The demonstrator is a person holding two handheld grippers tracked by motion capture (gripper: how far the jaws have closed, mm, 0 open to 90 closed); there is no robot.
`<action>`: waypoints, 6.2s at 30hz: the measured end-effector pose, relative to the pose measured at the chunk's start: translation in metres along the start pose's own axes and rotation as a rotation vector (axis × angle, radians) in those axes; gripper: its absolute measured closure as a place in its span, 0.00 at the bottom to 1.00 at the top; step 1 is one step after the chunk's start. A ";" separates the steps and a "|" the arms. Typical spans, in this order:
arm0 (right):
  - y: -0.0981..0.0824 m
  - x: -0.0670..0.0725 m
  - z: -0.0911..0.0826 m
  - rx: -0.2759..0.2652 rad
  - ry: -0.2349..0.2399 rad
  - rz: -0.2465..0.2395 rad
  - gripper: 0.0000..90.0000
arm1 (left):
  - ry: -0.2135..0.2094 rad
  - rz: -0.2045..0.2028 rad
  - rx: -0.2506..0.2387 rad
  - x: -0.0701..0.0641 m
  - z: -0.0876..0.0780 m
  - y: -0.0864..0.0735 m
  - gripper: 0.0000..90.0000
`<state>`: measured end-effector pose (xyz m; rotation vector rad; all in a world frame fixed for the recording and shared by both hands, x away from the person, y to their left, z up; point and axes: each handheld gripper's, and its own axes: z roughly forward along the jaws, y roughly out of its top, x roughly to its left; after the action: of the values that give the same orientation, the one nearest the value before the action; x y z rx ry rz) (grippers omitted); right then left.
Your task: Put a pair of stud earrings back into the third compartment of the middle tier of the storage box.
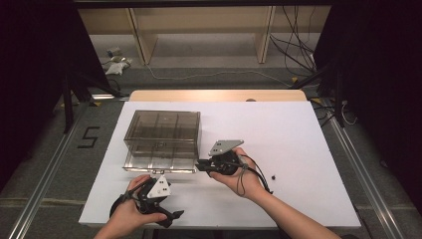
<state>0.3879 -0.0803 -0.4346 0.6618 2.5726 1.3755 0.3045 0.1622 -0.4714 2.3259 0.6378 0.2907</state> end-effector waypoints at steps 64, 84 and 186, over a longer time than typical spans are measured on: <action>0.015 -0.003 0.031 0.021 0.006 -0.022 0.89 | -0.004 0.002 -0.002 0.000 -0.001 0.000 0.06; 0.016 -0.003 0.038 0.026 0.006 -0.019 0.89 | -0.006 0.006 0.001 -0.001 0.000 0.000 0.06; -0.123 -0.070 -0.117 0.300 -0.332 0.275 0.48 | -0.003 0.003 0.002 -0.001 -0.002 -0.001 0.06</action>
<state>0.3737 -0.2591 -0.4742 1.2171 2.4971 0.8475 0.3024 0.1629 -0.4707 2.3291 0.6338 0.2882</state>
